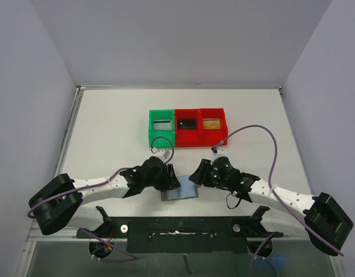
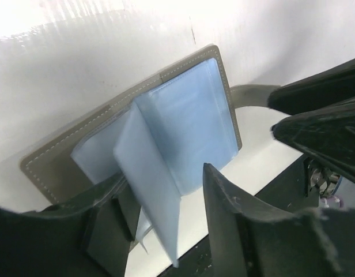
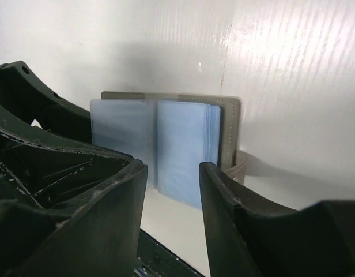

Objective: Take the credit cards out of the card holder

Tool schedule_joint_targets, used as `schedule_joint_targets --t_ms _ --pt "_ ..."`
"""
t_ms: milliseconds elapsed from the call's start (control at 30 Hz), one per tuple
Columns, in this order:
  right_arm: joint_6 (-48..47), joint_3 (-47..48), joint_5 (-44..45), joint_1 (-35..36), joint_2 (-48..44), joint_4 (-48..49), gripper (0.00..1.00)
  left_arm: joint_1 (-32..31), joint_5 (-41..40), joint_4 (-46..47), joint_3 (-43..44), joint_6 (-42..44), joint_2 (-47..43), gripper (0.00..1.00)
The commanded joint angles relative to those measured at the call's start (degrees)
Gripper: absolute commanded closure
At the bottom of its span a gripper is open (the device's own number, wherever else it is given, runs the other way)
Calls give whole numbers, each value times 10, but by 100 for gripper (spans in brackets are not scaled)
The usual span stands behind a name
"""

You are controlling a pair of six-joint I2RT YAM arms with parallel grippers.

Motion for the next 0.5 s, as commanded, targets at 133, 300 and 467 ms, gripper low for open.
schedule_joint_targets --t_ms 133,300,467 --pt "-106 92 116 -29 -101 -134 46 2 -88 -114 68 41 -95 35" --pt "-167 138 225 -55 -137 -196 39 19 -266 -261 133 50 -159 24" --pt "-243 173 286 -129 -154 -213 28 128 -311 -337 180 105 -251 18"
